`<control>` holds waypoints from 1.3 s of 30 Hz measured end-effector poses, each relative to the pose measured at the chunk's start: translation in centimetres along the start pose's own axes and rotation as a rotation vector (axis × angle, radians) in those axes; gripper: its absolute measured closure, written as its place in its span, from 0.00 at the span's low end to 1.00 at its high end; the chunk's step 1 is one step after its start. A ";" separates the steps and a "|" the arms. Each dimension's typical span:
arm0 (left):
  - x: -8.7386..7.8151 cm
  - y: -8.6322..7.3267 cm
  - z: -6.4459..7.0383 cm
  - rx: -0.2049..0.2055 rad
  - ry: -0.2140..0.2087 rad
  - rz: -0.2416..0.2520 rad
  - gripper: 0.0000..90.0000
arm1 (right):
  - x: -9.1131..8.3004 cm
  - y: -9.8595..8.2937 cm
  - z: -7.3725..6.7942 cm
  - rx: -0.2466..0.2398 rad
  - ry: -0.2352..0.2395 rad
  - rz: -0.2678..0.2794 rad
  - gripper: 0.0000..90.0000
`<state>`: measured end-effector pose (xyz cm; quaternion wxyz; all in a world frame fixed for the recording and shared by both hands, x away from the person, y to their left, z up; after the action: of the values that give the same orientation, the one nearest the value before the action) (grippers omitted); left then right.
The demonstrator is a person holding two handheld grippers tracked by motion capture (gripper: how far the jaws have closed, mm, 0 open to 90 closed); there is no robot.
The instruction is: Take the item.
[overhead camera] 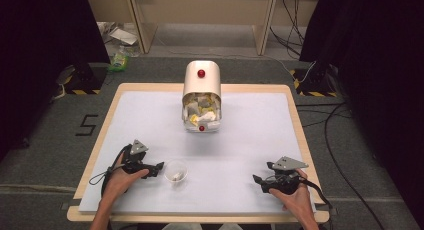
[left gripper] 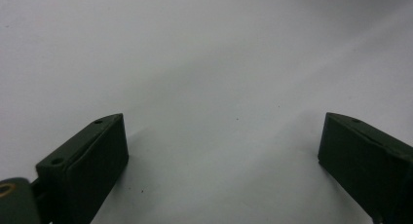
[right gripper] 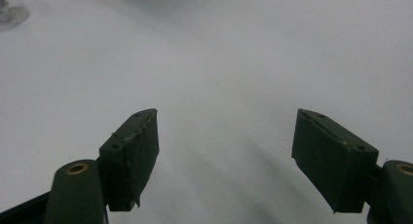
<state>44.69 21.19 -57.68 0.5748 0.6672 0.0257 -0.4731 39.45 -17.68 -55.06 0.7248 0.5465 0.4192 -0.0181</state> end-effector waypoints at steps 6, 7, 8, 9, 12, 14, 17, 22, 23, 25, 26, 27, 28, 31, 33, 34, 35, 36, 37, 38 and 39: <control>0.0 0.0 0.0 0.000 0.000 0.000 0.04 | 0.3 -1.1 -0.8 -0.034 0.024 -0.054 0.26; 0.0 0.0 0.0 0.000 0.000 -0.001 0.04 | 0.3 -1.3 -1.0 -0.032 0.033 -0.062 0.26; 0.0 0.0 0.0 0.000 0.000 -0.001 0.04 | 0.4 -1.5 -1.1 -0.034 0.033 -0.069 0.25; 0.0 0.0 0.0 0.000 0.000 0.000 0.04 | 0.4 -1.8 -1.3 -0.043 0.033 -0.063 0.21; 0.0 0.0 0.0 0.000 0.000 0.000 0.04 | 0.3 -2.0 -1.6 -0.058 0.042 -0.067 0.18; 0.0 0.0 0.0 0.000 0.000 0.000 0.04 | 0.3 -2.0 -1.6 -0.076 0.042 -0.071 0.16; 0.0 0.0 0.0 0.000 0.000 0.000 0.04 | 0.4 -2.1 -1.7 -0.085 0.037 -0.072 0.16; 0.0 0.0 0.0 0.000 0.000 0.000 0.04 | 0.4 -2.1 -1.7 -0.086 0.039 -0.072 0.15; 0.0 0.0 0.0 0.000 0.000 0.000 0.04 | 0.4 -2.1 -1.7 -0.086 0.039 -0.073 0.15; 0.0 0.0 0.0 0.000 0.000 0.000 0.04 | 0.4 -2.1 -1.8 -0.084 0.040 -0.074 0.15; 0.0 0.0 0.0 0.000 0.000 0.000 0.04 | 0.4 -2.1 -1.8 -0.084 0.040 -0.074 0.15; 0.0 0.0 0.0 0.000 0.000 0.000 0.04 | 0.4 -2.1 -1.8 -0.083 0.041 -0.074 0.15; 0.0 0.0 0.0 0.000 0.000 0.000 0.04 | 0.4 -2.1 -1.7 -0.085 0.041 -0.074 0.15; 0.0 0.0 0.0 0.000 0.000 0.000 0.04 | 0.4 -2.1 -1.7 -0.087 0.042 -0.075 0.15; 0.0 0.0 0.0 0.000 0.000 0.000 0.04 | 0.4 -2.1 -1.7 -0.086 0.042 -0.075 0.14; 0.0 0.0 0.0 0.000 0.000 0.000 0.04 | 0.4 -2.1 -1.7 -0.087 0.042 -0.075 0.14; 0.0 0.0 0.0 0.000 0.000 0.000 0.04 | 0.4 -2.1 -1.7 -0.087 0.042 -0.075 0.14; 0.0 0.0 0.0 0.000 0.000 0.000 0.04 | 0.5 -2.1 -1.7 -0.089 0.042 -0.074 0.14; 0.0 0.0 0.0 0.000 0.000 0.000 0.04 | 0.5 -2.1 -1.7 -0.089 0.043 -0.074 0.14; 0.0 0.0 0.0 0.000 0.000 0.000 0.04 | 0.5 -2.1 -1.7 -0.089 0.043 -0.074 0.14; 0.0 0.0 0.0 0.000 -0.001 0.000 0.04 | 0.5 -2.1 -1.7 -0.089 0.043 -0.074 0.14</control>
<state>44.69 21.19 -57.69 0.5748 0.6670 0.0256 -0.4734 37.72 -16.92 -57.05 0.7380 0.4980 0.4550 -0.0147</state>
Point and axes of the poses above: each handheld gripper's, and its own axes: x roughly forward along the jaws, y roughly out of its top, z roughly to its right, the point moved 10 cm from there along x, roughly forward along the jaws, and after that the axes turned 7 degrees about -y, right-handed, at the moved point
